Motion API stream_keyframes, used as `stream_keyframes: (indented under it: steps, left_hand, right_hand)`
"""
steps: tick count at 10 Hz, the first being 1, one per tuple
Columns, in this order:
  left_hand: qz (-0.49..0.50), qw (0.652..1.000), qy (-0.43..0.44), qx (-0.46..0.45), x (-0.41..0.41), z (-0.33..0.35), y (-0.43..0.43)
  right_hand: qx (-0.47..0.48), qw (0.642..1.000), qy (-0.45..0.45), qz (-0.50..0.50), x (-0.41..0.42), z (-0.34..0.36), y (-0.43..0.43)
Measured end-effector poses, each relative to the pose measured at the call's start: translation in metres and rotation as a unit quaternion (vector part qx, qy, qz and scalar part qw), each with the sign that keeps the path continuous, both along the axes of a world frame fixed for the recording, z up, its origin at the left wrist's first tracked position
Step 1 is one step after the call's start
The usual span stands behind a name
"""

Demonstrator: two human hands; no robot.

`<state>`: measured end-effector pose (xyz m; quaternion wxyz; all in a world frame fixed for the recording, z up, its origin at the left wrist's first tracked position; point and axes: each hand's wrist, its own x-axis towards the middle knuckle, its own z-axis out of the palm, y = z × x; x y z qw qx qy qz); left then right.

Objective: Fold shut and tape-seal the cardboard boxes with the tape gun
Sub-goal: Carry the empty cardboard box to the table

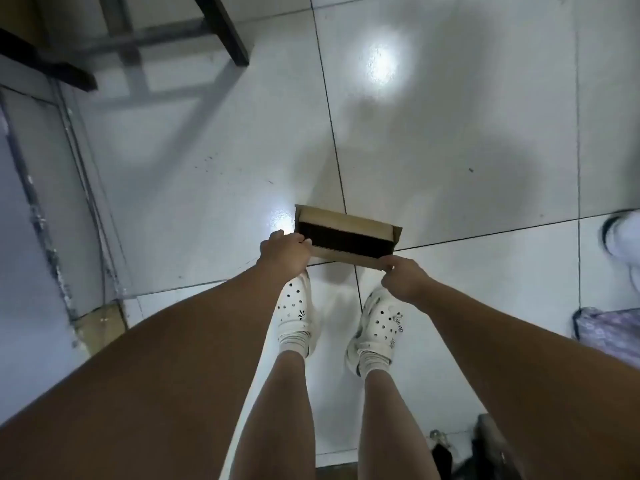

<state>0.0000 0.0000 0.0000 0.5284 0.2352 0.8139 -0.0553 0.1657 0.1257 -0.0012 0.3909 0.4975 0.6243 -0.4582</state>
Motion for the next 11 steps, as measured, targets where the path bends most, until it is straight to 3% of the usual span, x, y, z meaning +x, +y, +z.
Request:
stream_keyframes:
  steps: [1, 3, 4, 5, 6, 7, 8, 11]
  left_hand:
    - [0.075, 0.997, -0.014, -0.01, -0.001, -0.01, -0.006]
    - [0.22, 0.967, -0.124, -0.022, -0.004, -0.038, -0.014]
    - [0.25, 0.957, -0.147, -0.024, 0.001, -0.044, -0.016]
    - [0.283, 0.948, -0.142, -0.012, 0.004, -0.044, -0.014]
    - [0.31, 0.944, -0.117, 0.002, 0.007, -0.034, -0.008]
    - [0.319, 0.944, -0.077, 0.048, 0.008, -0.02, 0.0]
    - [0.317, 0.944, -0.044, 0.082, 0.007, -0.003, 0.012]
    - [0.371, 0.905, -0.013, 0.206, -0.022, 0.102, 0.073]
  right_hand:
    - [-0.011, 1.0, -0.011, -0.002, -0.003, -0.021, 0.002]
    - [-0.026, 0.999, -0.039, -0.023, -0.011, -0.057, 0.008]
    - [0.012, 0.995, -0.103, 0.009, -0.012, -0.066, 0.017]
    - [-0.03, 0.995, -0.094, 0.03, -0.013, -0.07, 0.021]
    - [-0.033, 0.994, -0.068, -0.079, -0.017, -0.034, 0.025]
    - [-0.003, 0.993, -0.067, -0.1, -0.011, -0.037, 0.032]
    - [0.088, 0.986, -0.05, -0.133, -0.008, -0.027, 0.043]
    - [0.243, 0.956, 0.065, -0.152, -0.035, 0.093, 0.097]
